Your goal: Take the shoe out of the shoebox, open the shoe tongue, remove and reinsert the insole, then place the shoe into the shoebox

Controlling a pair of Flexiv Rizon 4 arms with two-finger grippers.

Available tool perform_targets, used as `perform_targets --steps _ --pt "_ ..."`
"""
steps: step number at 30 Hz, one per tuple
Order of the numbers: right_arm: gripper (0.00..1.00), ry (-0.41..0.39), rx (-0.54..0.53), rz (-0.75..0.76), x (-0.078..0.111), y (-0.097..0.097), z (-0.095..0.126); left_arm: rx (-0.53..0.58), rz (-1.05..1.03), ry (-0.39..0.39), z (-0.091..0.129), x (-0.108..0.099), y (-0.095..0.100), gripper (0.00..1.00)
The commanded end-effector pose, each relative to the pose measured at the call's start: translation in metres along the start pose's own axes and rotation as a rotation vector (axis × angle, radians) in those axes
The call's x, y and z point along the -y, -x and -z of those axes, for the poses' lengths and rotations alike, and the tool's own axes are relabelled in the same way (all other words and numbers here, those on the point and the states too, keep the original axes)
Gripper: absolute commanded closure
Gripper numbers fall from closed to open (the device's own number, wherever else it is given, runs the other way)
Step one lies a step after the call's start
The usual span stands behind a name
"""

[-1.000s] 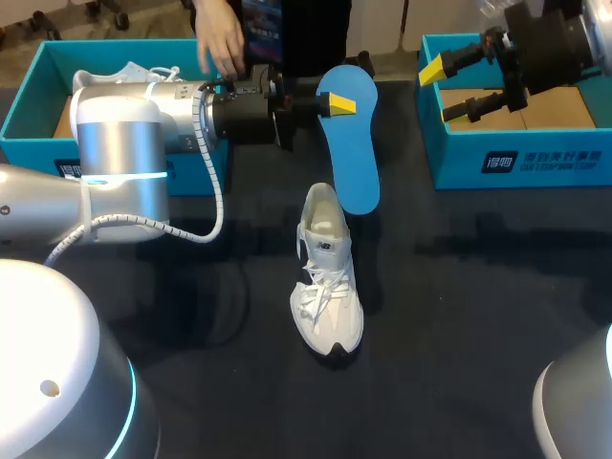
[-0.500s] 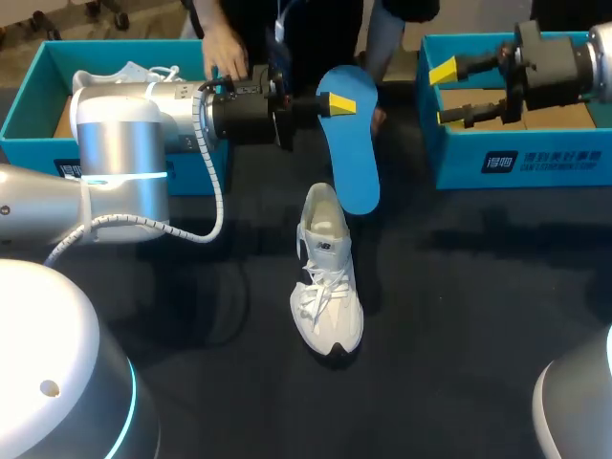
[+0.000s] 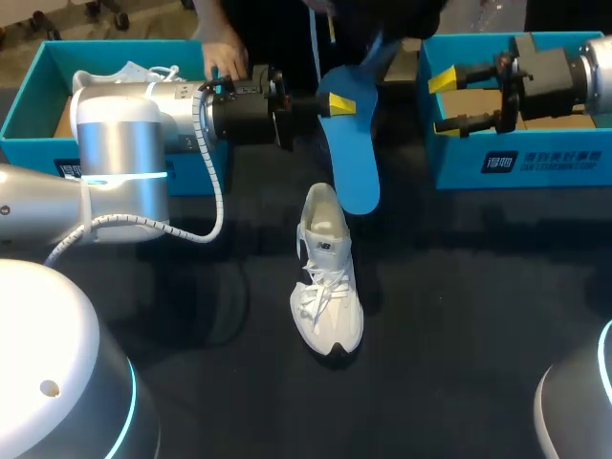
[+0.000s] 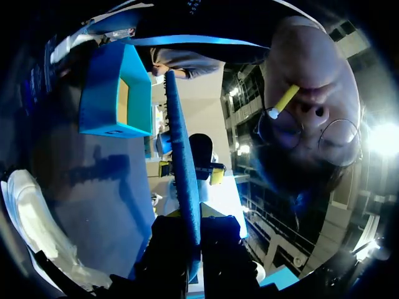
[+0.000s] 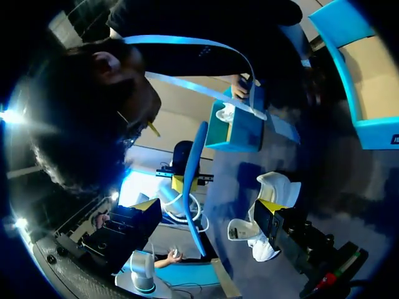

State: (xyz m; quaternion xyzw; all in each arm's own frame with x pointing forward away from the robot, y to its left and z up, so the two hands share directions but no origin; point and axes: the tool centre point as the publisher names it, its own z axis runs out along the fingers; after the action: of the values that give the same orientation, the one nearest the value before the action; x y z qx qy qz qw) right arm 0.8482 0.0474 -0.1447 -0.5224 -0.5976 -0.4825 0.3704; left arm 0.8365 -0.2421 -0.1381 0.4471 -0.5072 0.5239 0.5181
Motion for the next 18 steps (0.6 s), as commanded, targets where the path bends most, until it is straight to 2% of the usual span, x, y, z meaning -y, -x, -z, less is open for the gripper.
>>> perform_targets --steps 1,18 --pt "0.0 -0.002 0.002 0.0 -0.002 -0.0004 -0.0015 0.0 0.0 -0.001 -0.0003 -0.0001 0.0003 1.0" --pt "0.0 -0.002 0.002 0.0 -0.002 -0.0004 -0.0015 -0.008 -0.071 0.008 0.0003 -0.0027 -0.0013 1.0"
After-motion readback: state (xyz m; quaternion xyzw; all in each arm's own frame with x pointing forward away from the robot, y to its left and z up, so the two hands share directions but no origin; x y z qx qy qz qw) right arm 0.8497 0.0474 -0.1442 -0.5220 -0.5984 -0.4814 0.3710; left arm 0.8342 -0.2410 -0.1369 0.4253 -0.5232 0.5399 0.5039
